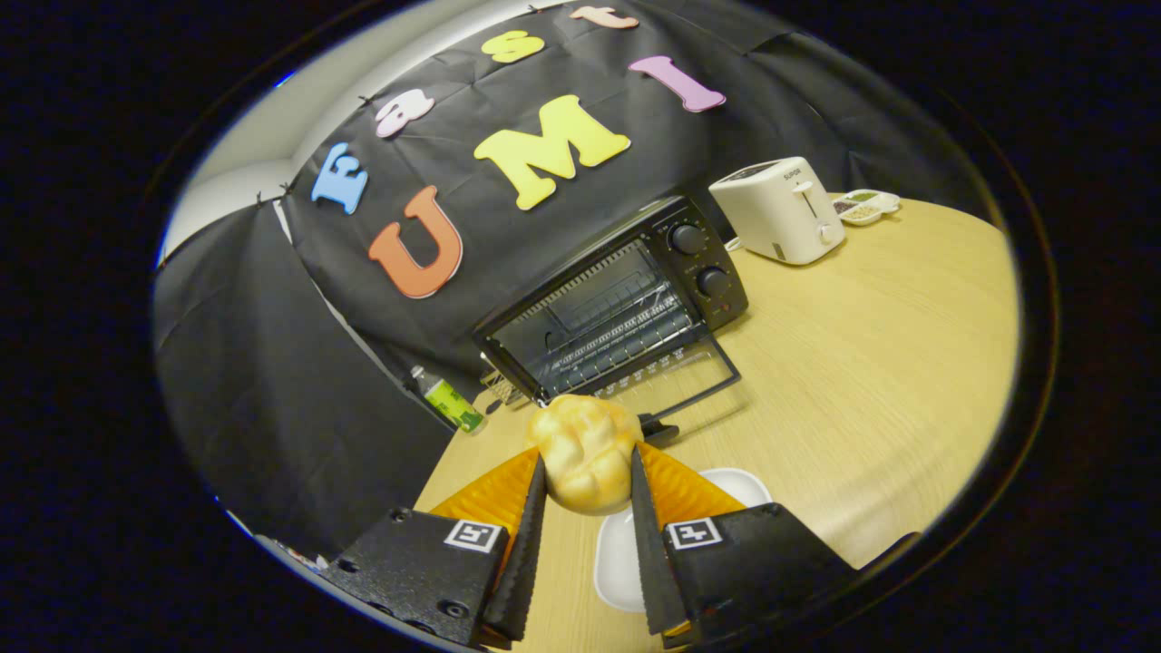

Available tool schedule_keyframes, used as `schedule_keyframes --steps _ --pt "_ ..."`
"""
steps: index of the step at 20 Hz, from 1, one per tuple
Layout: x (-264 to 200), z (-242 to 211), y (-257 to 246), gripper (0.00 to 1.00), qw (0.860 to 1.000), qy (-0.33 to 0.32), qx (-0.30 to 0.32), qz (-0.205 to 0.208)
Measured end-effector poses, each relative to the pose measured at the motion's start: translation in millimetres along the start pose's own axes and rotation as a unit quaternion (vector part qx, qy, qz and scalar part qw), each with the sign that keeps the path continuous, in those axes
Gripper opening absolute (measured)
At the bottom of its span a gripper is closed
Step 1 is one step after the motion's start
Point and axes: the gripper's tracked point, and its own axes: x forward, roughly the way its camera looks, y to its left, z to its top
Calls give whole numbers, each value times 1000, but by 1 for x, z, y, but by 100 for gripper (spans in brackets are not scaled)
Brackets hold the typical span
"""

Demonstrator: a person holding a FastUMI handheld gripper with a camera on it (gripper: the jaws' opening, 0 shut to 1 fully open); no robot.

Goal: Open the toaster oven, put the food inside, and close the toaster oven door.

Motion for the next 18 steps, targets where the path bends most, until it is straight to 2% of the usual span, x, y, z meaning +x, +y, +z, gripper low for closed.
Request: schedule_keyframes --steps 5,7,10,18 --pt "60 43 3 53 1000 -7 17 -8" --pt "87 59 -2 53 1000 -6 14 -24" --pt "132 75 -7 53 999 1 -12 -45" --pt "228 80 -21 53 990 13 -95 -107"
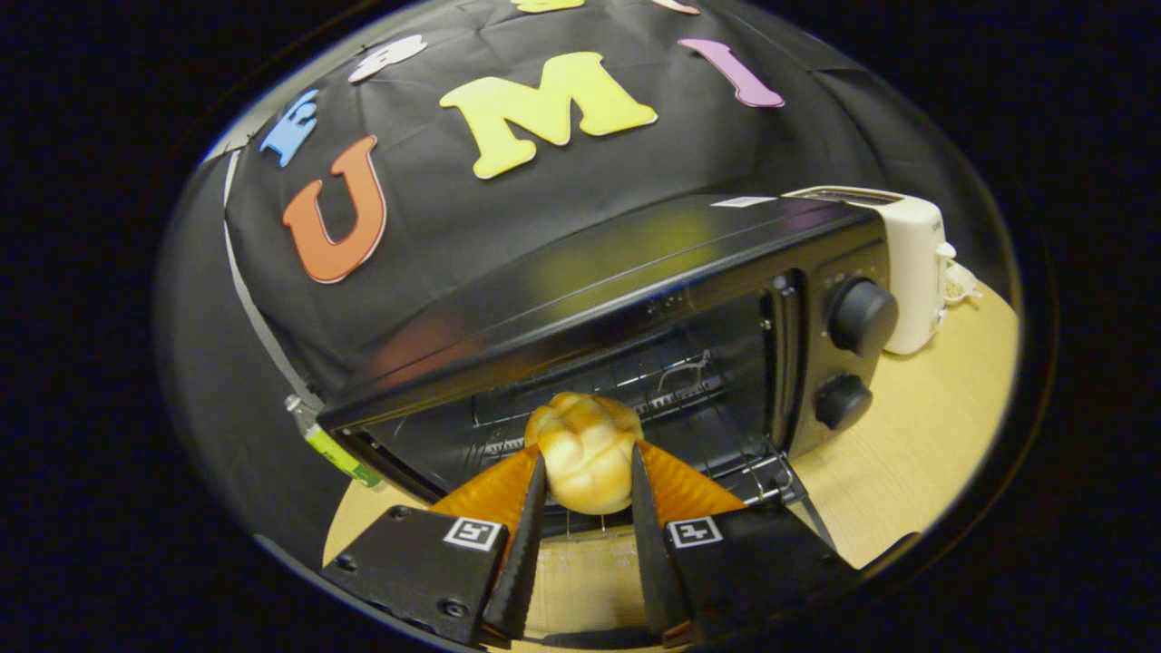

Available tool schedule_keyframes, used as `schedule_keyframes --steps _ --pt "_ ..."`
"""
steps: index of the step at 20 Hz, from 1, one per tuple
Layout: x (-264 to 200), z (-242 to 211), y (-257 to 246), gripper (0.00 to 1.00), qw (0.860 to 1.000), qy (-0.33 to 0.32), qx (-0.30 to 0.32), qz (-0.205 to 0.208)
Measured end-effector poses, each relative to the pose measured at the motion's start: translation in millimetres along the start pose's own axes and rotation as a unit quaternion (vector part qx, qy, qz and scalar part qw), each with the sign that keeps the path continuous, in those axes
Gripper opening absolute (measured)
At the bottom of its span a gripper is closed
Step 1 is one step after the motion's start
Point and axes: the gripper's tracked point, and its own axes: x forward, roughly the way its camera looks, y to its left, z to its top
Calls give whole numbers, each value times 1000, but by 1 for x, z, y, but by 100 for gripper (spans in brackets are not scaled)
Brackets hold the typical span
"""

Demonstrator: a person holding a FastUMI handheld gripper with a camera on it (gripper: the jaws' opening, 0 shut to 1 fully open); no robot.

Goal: Open the toaster oven, put the food inside, and close the toaster oven door.

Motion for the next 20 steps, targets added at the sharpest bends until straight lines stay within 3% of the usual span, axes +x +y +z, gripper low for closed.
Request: schedule_keyframes --steps 6,10,12,17,20 --pt "42 4 9 53 998 0 -53 -23" --pt "44 1 18 70 997 4 -76 -23" --pt "39 1 18 80 997 2 -70 -25" --pt "9 -2 25 83 996 0 -86 -13" --pt "-25 -4 35 91 994 -12 -111 10"
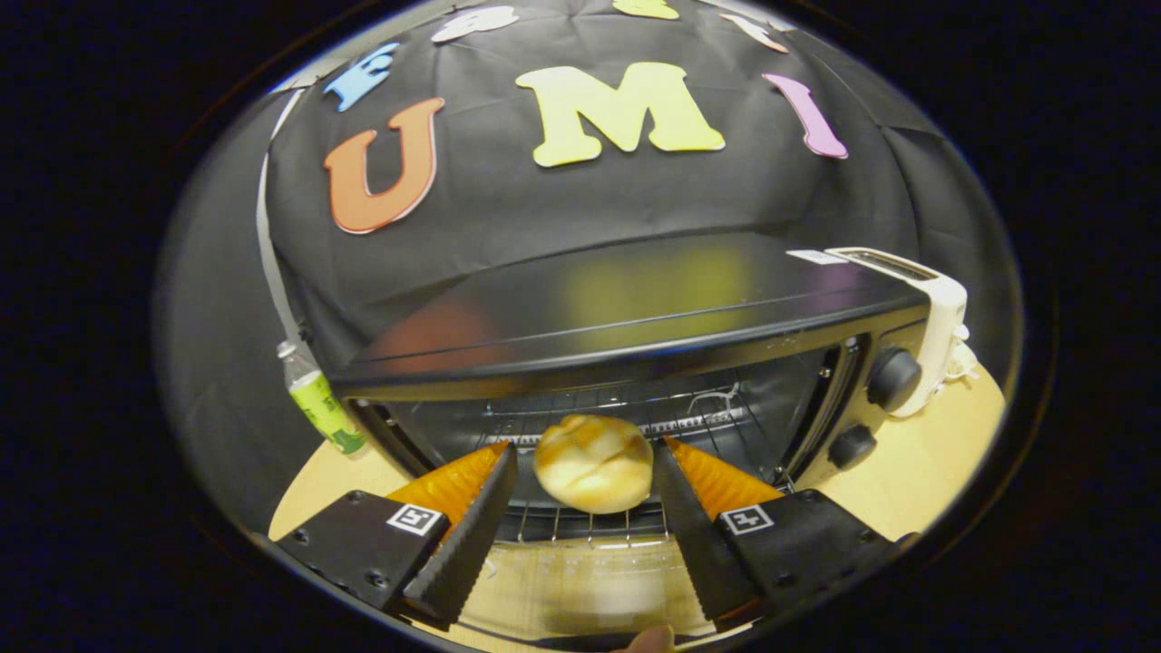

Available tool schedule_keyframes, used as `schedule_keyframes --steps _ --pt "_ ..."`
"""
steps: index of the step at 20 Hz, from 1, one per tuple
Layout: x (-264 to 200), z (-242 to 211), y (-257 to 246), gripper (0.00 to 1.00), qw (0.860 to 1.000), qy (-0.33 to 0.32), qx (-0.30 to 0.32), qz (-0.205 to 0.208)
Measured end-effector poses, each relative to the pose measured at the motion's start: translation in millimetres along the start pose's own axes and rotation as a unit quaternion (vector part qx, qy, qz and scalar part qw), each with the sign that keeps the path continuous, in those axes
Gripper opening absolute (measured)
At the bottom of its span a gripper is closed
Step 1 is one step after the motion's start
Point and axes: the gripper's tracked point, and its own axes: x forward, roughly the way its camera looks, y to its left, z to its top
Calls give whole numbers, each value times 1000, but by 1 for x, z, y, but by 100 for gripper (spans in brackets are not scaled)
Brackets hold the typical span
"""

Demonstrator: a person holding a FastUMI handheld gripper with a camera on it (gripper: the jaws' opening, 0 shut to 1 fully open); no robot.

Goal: Open the toaster oven, put the food inside, and close the toaster oven door.

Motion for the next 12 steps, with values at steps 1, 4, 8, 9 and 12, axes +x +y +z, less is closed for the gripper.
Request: schedule_keyframes --steps 1,4,8,9,12 --pt "-11 3 3 94 1000 -10 -6 5" --pt "-40 1 6 98 1000 -15 -16 16" --pt "-82 -13 6 99 999 -10 -21 38" --pt "-94 -22 6 99 999 -5 -21 43" --pt "-124 -55 -2 98 998 14 -33 48"
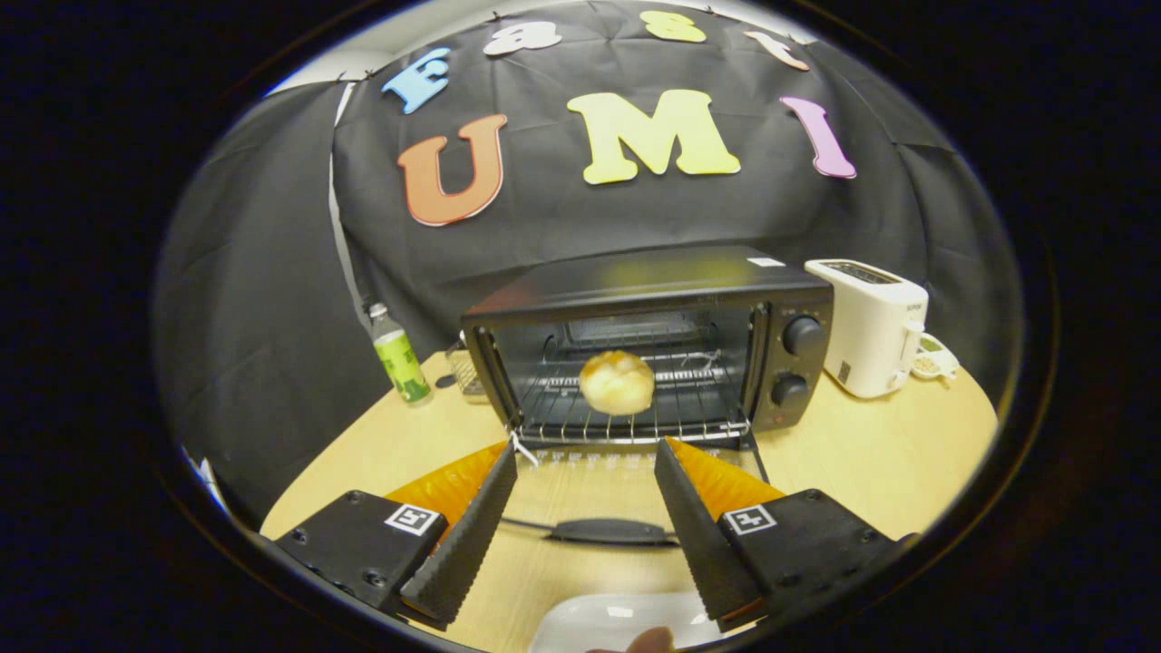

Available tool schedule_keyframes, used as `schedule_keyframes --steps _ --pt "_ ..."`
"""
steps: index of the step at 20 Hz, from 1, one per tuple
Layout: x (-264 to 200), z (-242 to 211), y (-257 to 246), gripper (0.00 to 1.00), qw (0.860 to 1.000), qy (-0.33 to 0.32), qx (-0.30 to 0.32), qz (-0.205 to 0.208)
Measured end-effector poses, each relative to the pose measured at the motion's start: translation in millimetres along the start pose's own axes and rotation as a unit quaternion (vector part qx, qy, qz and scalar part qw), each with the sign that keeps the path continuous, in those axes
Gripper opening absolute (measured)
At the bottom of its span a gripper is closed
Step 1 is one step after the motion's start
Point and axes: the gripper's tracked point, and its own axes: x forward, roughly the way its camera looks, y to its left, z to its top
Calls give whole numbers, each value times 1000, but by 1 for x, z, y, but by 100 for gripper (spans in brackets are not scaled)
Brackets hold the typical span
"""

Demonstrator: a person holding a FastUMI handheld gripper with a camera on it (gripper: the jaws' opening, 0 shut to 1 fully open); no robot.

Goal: Open the toaster oven, put the food inside, and close the toaster oven door.

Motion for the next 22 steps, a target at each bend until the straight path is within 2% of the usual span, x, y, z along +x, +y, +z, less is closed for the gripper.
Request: schedule_keyframes --steps 4,10,16,22 --pt "-19 -48 -12 99 999 42 -11 -7" --pt "-2 -93 -24 99 994 107 -8 -20" --pt "18 -109 -32 99 990 138 -17 -34" --pt "31 -110 -39 99 986 150 -54 -56"
